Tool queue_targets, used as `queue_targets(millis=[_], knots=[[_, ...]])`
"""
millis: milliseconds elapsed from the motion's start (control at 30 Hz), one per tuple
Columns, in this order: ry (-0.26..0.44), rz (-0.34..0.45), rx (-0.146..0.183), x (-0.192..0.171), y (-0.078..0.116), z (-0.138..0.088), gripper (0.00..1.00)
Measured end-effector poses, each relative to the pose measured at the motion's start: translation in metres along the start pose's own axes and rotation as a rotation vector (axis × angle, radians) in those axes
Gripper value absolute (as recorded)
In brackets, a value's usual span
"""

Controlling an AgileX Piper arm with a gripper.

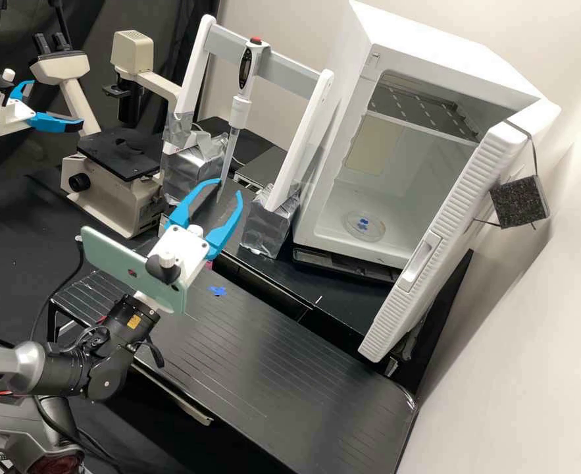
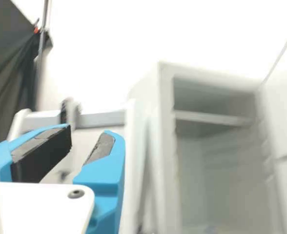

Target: Open the door

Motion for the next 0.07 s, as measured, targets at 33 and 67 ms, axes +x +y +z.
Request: queue_targets(millis=[33, 67], knots=[[0.005, -0.013, 0.011, 0.0006, -0.0021, -0.0003, 1.0], [0.008, -0.025, 0.021, 0.0012, -0.0039, -0.0003, 1.0]])
